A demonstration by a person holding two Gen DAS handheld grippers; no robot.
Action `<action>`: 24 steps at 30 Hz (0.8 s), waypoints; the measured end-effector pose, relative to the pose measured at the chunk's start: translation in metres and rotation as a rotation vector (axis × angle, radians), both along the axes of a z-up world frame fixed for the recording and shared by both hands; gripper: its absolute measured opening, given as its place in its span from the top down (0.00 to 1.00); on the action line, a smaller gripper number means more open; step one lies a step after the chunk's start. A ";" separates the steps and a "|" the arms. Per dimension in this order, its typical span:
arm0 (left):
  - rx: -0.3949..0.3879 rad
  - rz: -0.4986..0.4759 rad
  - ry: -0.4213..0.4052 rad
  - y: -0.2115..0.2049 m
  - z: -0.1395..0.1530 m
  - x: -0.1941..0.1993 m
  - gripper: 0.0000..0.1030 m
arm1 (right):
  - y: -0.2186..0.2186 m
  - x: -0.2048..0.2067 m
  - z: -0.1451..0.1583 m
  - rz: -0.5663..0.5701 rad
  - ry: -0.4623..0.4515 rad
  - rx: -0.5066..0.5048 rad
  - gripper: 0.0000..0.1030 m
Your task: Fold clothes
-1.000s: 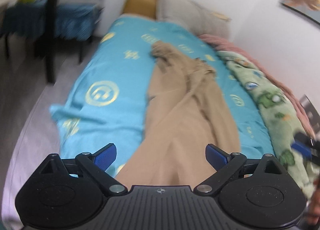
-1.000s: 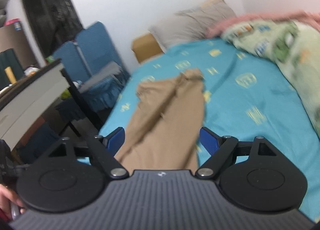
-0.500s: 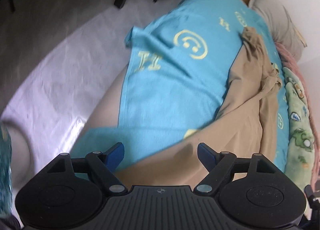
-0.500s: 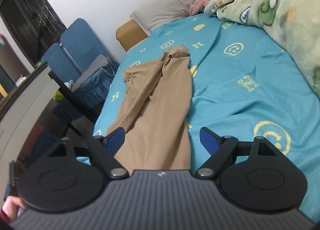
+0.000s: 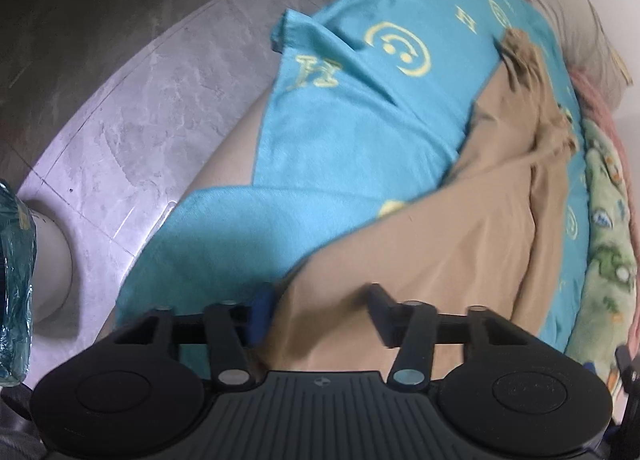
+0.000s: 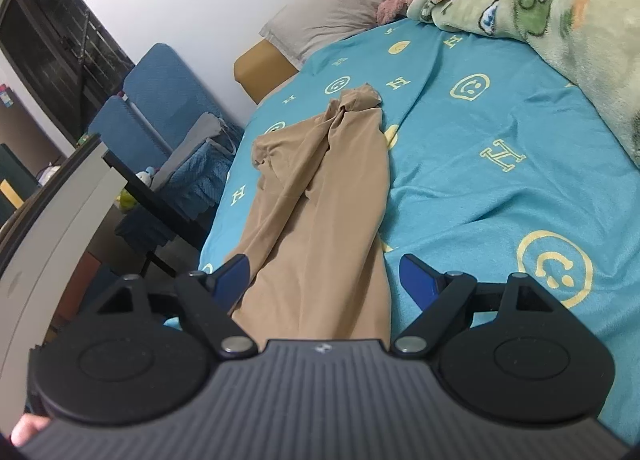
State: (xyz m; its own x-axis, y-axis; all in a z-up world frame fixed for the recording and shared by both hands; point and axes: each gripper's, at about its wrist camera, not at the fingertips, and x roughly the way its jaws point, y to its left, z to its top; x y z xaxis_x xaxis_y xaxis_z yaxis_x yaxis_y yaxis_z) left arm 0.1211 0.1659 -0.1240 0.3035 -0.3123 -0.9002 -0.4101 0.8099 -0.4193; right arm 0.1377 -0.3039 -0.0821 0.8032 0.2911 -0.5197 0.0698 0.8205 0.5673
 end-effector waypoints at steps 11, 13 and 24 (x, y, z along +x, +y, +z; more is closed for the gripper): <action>0.311 -0.314 -0.197 -0.061 0.050 -0.033 0.97 | -0.003 0.000 0.000 -0.004 0.006 0.013 0.19; 0.396 -0.413 -0.303 -0.081 0.065 -0.050 0.97 | -0.004 0.000 -0.001 -0.008 0.011 0.016 0.19; 0.620 -0.929 -0.638 -0.212 0.084 -0.137 0.98 | -0.006 0.005 -0.010 -0.005 0.072 0.023 0.19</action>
State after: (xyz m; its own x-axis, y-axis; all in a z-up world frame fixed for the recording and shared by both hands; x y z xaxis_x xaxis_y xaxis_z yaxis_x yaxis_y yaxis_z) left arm -0.0162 -0.0461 -0.0404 0.6272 -0.2213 -0.7468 0.5433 0.8113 0.2158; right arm 0.1428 -0.3101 -0.0919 0.7656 0.2997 -0.5692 0.1150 0.8069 0.5794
